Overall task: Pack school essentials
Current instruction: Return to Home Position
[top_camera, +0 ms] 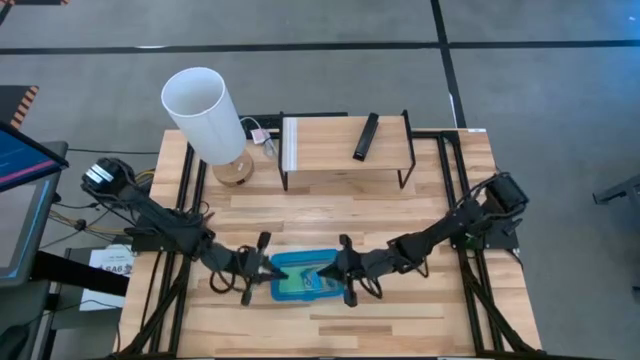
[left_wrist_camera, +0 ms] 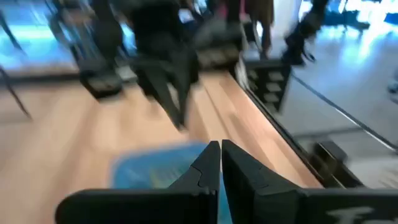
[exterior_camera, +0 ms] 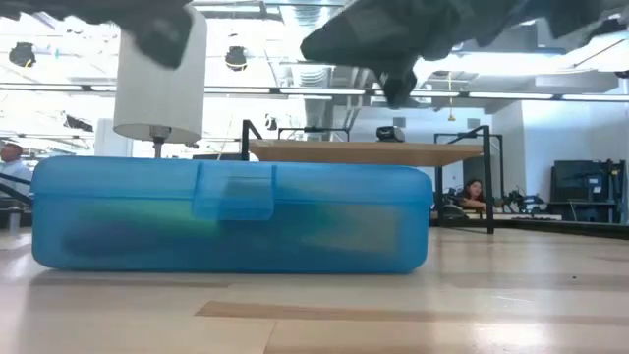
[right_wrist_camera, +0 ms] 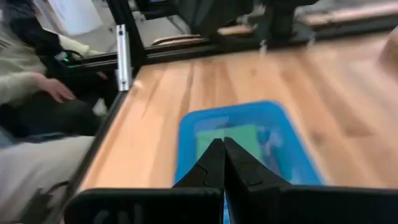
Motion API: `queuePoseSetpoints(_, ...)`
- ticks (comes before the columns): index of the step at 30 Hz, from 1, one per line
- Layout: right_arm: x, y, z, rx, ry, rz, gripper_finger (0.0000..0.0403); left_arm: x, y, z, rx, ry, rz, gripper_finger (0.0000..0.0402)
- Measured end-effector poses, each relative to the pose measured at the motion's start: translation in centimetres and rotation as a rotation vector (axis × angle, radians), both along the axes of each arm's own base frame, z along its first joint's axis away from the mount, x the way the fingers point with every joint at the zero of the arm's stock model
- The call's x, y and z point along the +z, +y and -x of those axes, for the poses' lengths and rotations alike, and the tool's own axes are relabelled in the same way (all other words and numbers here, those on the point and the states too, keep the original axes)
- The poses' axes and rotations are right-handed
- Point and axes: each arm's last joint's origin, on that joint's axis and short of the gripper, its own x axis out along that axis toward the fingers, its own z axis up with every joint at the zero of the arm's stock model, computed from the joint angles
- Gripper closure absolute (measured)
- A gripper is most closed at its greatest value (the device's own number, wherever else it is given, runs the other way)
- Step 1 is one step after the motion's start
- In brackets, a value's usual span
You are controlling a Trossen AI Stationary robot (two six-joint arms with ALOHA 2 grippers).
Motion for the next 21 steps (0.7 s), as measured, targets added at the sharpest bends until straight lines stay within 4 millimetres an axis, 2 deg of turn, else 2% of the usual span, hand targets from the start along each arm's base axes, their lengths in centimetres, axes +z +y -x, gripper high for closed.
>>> queuePoseSetpoints(5,3.1,-0.5,0.8,-0.016,-0.104,0.106,0.0390,2.0,2.9,-1.0,0.013,-0.125,-0.039,0.0398)
queuePoseSetpoints(11,6.1,-1.2,2.1,-0.040,-0.164,0.214,0.0390,4.4,6.3,-0.7,0.060,-0.222,-0.024,0.0398)
queuePoseSetpoints(15,7.1,-2.0,3.6,-0.068,-0.178,0.264,0.0391,5.8,8.1,0.3,0.073,-0.251,-0.023,0.0398)
queuePoseSetpoints(21,6.9,-3.9,7.6,-0.125,-0.240,0.252,0.0392,8.0,9.5,4.0,0.104,-0.281,-0.060,0.0398)
